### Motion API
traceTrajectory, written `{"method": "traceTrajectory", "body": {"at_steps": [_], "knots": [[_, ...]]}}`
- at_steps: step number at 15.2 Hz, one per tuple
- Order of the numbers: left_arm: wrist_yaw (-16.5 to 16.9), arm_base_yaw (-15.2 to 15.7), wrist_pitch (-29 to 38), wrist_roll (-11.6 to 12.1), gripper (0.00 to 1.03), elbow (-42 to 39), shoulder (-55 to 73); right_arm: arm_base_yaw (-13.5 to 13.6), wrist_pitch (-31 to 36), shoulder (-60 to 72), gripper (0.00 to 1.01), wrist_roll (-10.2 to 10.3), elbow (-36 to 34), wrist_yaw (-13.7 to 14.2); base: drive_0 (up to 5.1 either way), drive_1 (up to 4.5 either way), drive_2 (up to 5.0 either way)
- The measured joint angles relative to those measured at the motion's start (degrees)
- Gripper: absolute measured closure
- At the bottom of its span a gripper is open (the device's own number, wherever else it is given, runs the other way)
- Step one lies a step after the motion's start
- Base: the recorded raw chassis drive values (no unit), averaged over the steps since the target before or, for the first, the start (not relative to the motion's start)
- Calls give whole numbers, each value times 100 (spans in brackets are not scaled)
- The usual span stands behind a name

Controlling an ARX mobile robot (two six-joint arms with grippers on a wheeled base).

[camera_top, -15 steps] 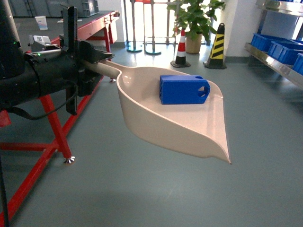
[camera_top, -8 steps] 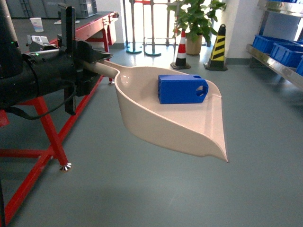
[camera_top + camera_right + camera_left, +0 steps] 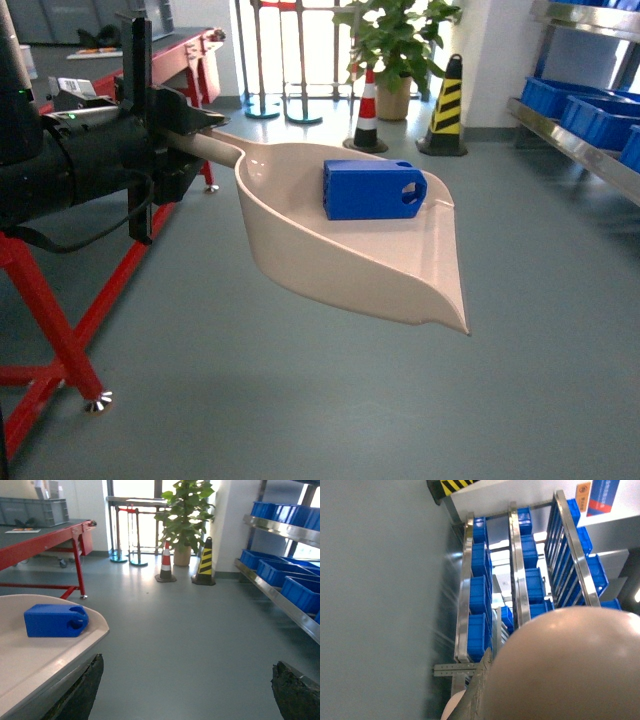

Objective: Place part in tray to right shelf

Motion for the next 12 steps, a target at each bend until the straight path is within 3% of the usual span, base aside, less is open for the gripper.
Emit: {"method": "traceTrajectory", "body": {"at_steps": [12], "knots": [[44,-52,68,-4,90,7,-2,0,0,-33,3,0,0,2,-162,-162,-162]]}}
